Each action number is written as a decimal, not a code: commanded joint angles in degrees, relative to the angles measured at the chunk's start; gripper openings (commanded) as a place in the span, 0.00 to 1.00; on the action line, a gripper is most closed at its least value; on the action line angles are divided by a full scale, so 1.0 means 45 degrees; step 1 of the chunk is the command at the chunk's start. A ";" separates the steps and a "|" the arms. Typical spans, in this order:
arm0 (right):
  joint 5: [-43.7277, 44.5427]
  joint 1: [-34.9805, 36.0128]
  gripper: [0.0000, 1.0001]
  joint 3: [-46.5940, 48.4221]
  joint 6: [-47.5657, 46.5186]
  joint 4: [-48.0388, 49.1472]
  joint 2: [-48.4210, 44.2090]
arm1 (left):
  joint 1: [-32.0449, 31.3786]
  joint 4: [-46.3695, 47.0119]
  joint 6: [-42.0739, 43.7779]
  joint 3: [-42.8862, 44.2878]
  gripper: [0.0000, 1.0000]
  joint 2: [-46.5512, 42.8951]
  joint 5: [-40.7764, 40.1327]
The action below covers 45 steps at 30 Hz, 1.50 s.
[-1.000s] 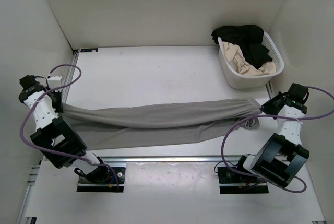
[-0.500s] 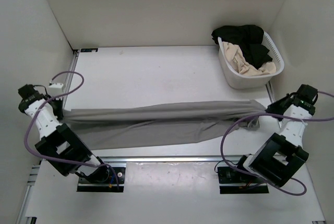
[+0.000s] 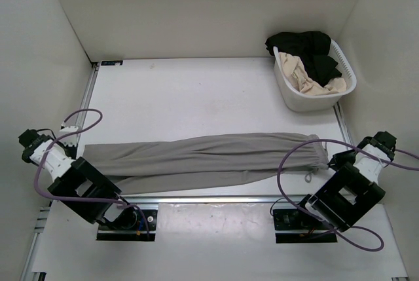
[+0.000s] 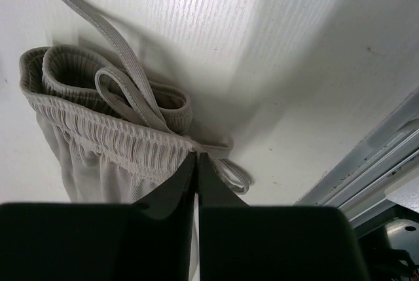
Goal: Fold and stack the trousers
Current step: Fold the trousers
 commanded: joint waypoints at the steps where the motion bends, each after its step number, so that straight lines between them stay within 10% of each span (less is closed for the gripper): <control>1: -0.0135 -0.0066 0.00 0.0674 0.0075 0.0026 0.0168 | 0.0139 -0.0182 0.0613 0.0736 0.15 -0.0323 0.0076; 11: 0.0157 -0.0184 0.00 0.1908 -0.0042 -0.0754 0.0774 | 0.0860 -0.1140 0.0905 0.2946 0.15 0.0927 0.0585; 19: 0.0587 -0.0631 0.04 0.0892 0.0074 -0.0618 0.0774 | 0.1115 -0.1005 0.2156 0.0507 0.15 0.0362 0.0020; 23: 0.1757 -0.0633 0.48 0.0892 0.0191 -0.0948 0.0891 | 0.1231 -0.0596 0.2409 -0.0373 0.18 0.0361 -0.0274; 26: 0.2051 -0.0633 0.66 0.1321 0.0193 -0.1087 0.1008 | 0.1368 -0.0595 0.2586 -0.0375 0.44 0.0478 -0.0587; 37: 0.4947 0.3311 0.67 0.3881 -0.1310 -0.1598 0.0210 | 0.1176 -0.2057 0.3229 0.2808 0.53 0.0634 0.0370; 45: 0.2795 0.9205 0.33 0.3141 -0.1451 -0.0520 0.0421 | -0.2318 -0.1339 0.1401 0.0780 0.53 0.0457 0.0588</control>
